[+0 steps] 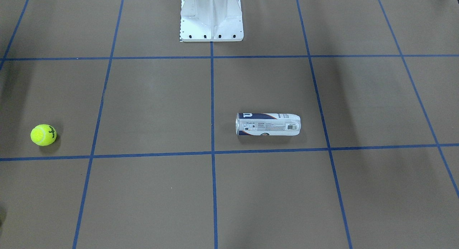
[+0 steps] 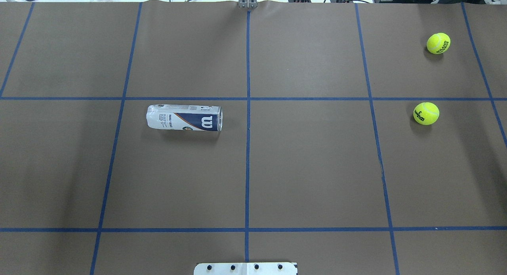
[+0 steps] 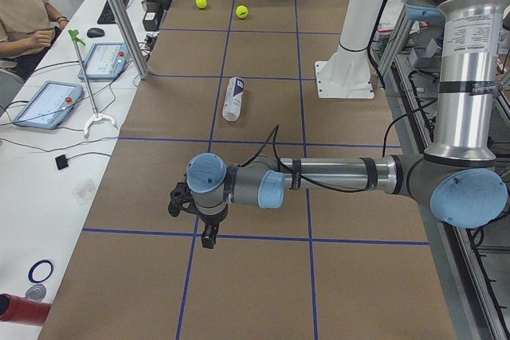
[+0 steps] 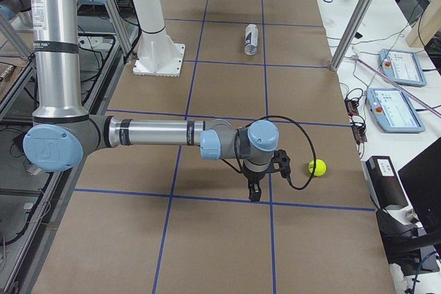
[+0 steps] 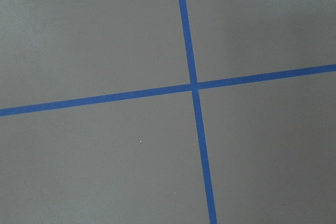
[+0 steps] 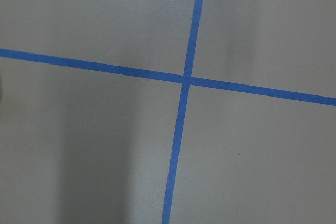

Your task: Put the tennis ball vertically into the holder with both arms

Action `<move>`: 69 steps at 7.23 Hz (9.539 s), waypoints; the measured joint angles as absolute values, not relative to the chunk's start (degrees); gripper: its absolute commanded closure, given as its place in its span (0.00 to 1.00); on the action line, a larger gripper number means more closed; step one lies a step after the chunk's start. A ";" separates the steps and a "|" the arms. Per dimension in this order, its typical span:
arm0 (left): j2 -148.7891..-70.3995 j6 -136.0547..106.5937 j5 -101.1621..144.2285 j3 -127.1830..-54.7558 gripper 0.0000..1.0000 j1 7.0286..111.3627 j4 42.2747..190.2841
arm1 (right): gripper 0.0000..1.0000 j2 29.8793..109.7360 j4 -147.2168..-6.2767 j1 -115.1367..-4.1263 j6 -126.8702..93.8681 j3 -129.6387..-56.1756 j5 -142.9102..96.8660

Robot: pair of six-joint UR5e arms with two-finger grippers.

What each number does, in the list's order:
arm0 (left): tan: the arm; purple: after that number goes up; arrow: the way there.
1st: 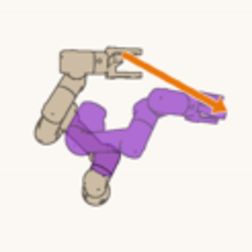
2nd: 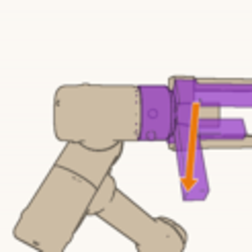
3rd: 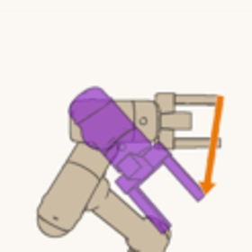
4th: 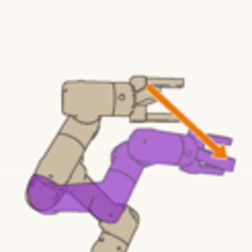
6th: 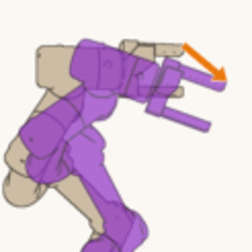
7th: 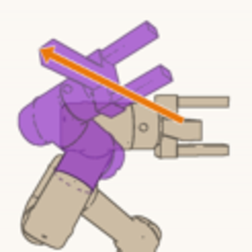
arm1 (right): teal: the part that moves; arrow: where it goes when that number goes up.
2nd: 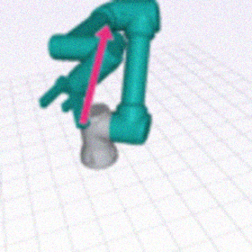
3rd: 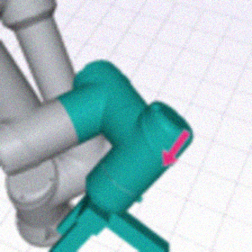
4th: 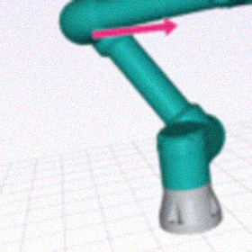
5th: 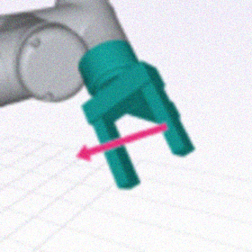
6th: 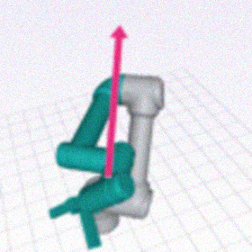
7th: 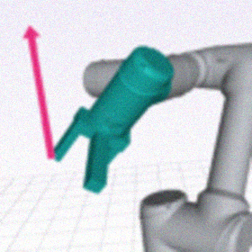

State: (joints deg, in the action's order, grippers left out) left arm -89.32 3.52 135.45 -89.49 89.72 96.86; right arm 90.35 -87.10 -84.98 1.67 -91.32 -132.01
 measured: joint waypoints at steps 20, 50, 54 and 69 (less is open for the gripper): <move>-118.98 0.96 124.87 -94.65 0.00 62.63 108.14 | 0.00 86.94 -80.79 -82.97 0.50 -89.30 -131.92; -135.08 22.06 105.45 -84.18 0.31 33.80 103.40 | 0.00 86.95 -80.86 -82.97 0.40 -89.91 -132.27; -135.29 6.49 105.89 -89.38 0.31 36.30 121.27 | 0.00 86.93 -80.86 -82.97 0.40 -89.92 -132.28; -135.70 -20.21 85.97 -55.91 0.33 28.48 206.29 | 0.00 86.44 -81.26 -82.37 -3.04 -92.85 -132.45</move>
